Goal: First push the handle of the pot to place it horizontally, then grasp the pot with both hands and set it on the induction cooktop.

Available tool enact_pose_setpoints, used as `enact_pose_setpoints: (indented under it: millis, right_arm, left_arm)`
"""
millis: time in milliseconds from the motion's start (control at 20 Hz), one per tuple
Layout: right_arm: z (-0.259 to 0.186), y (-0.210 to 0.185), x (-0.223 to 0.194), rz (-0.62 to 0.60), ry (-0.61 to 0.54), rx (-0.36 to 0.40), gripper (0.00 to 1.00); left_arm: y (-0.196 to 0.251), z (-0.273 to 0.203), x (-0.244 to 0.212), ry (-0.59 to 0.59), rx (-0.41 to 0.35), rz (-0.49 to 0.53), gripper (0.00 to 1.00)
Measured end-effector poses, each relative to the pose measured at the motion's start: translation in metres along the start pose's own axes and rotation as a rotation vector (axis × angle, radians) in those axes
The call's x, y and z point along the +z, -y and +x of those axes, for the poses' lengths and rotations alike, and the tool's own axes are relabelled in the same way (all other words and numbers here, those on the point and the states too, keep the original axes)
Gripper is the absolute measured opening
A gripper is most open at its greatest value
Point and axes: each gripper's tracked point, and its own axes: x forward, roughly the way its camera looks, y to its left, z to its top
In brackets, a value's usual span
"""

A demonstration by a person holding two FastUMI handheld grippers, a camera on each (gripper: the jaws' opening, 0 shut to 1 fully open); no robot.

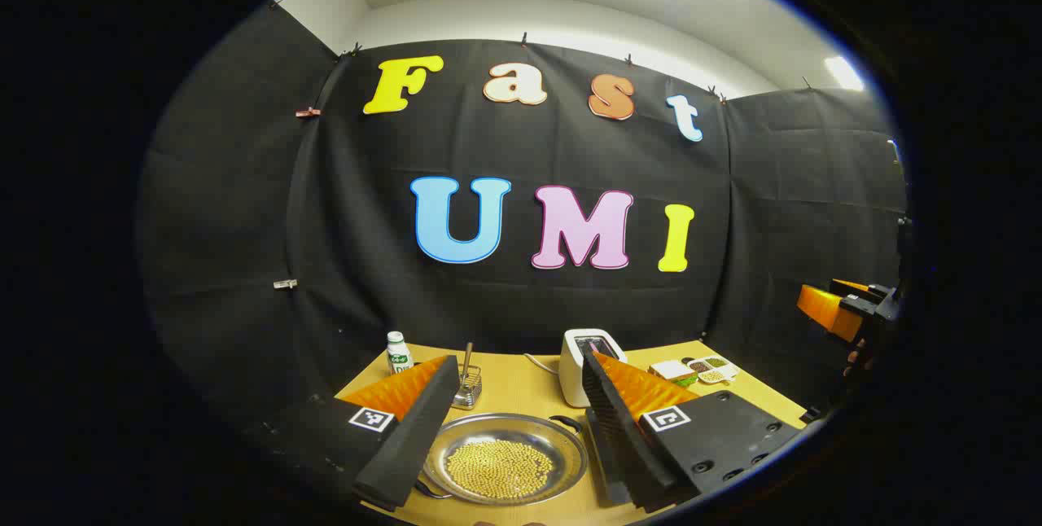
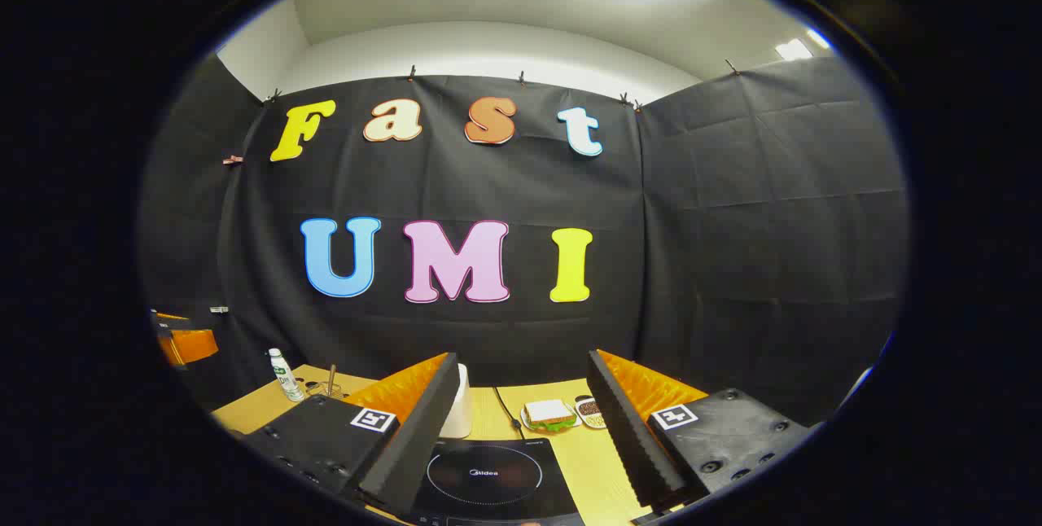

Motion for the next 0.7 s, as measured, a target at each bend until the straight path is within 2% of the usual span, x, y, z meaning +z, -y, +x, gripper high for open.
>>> enact_pose_setpoints:
  millis: [50, 250, 400, 500, 700]
  right_arm:
    - [-0.002, -0.003, 0.001, 0.001, 0.003, 0.004, 0.98]
    - [-0.007, -0.013, -0.002, -0.007, 0.006, 0.016, 0.96]
    - [-0.010, -0.019, -0.004, -0.004, -0.001, 0.024, 1.00]
    - [-0.012, -0.020, -0.004, -0.002, -0.001, 0.027, 0.96]
    - [-0.015, -0.024, -0.003, 0.004, 0.000, 0.030, 0.98]
  left_arm:
    - [-0.001, -0.001, 0.000, -0.001, -0.002, 0.004, 0.95]
    - [-0.002, -0.007, -0.005, -0.006, -0.016, 0.003, 0.95]
    - [-0.002, -0.007, -0.010, -0.012, -0.019, -0.006, 0.95]
    - [-0.004, -0.008, -0.012, -0.013, -0.015, -0.010, 0.95]
    - [-0.010, -0.009, -0.016, -0.021, -0.007, -0.015, 0.95]
